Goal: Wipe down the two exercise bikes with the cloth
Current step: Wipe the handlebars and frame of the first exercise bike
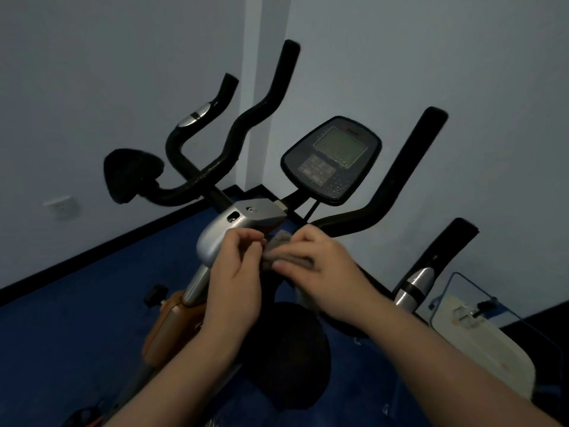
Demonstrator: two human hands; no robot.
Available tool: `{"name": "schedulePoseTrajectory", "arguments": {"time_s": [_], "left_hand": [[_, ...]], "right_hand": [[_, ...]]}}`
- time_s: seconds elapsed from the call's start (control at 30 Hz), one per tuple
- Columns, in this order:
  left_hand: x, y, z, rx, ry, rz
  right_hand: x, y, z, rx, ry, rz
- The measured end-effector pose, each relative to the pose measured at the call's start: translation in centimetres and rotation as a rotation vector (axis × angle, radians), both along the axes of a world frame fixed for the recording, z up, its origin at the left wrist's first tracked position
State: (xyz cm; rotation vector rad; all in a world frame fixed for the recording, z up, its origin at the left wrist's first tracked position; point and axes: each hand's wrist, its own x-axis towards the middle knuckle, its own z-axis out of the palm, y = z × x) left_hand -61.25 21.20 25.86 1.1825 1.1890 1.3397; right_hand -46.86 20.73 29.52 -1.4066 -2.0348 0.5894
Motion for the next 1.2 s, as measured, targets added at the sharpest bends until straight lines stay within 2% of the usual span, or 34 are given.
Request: {"name": "schedulePoseTrajectory", "arguments": {"time_s": [0.07, 0.13, 0.2, 0.27, 0.4, 0.47, 0.53, 0.63, 0.73, 0.8, 0.9, 0.97, 1.07, 1.2], "left_hand": [[0.4, 1.0, 1.1, 0.073, 0.063, -0.07], [1.6, 2.8, 2.4, 0.142, 0.144, -0.115], [3.7, 4.7, 3.5, 0.222, 0.209, -0.163], [6.0, 6.3, 4.2, 0.269, 0.285, -0.236], [8.4, 7.8, 3.6, 0.288, 0.436, -0.334], [8.4, 7.7, 3.0, 0.342, 0.522, -0.333], [8.2, 7.6, 2.6, 0.396, 0.598, -0.321], [8.0, 7.6, 2.7, 0.41, 0.589, -0.354], [7.8, 7.7, 2.6, 0.461, 0.577, -0.401], [7.7, 7.8, 2.6, 0.471, 0.583, -0.409], [7.8, 7.7, 2.7, 0.464, 0.587, -0.397], [7.8, 7.6, 2.8, 0.466, 0.595, -0.393], [7.8, 7.6, 2.9, 0.459, 0.589, -0.395], [7.8, 7.5, 2.8, 0.479, 0.603, -0.391]], "right_hand": [[2.9, 1.5, 1.7, 0.138, 0.014, -0.171], [6.7, 3.3, 3.9, 0.321, -0.042, -0.478], [8.7, 4.7, 4.9, 0.323, -0.063, -0.671], [8.1, 5.0, 3.8, 0.292, -0.103, -0.748], [5.7, 2.7, 0.7, 0.305, -0.029, -0.638], [7.4, 3.3, 2.3, 0.285, 0.02, -0.59], [9.0, 4.7, 4.4, 0.328, 0.04, -0.671], [7.8, 4.8, 3.8, 0.357, 0.015, -0.762], [6.5, 2.7, 1.8, 0.305, 0.044, -0.69], [7.9, 2.9, 3.7, 0.304, 0.095, -0.671], [10.5, 5.3, 9.1, 0.555, 0.155, -0.747], [11.2, 7.1, 11.4, 0.565, 0.129, -0.735], [11.1, 7.8, 10.9, 0.528, 0.081, -0.758], [11.0, 5.9, 9.5, 0.543, 0.232, -0.872]]}}
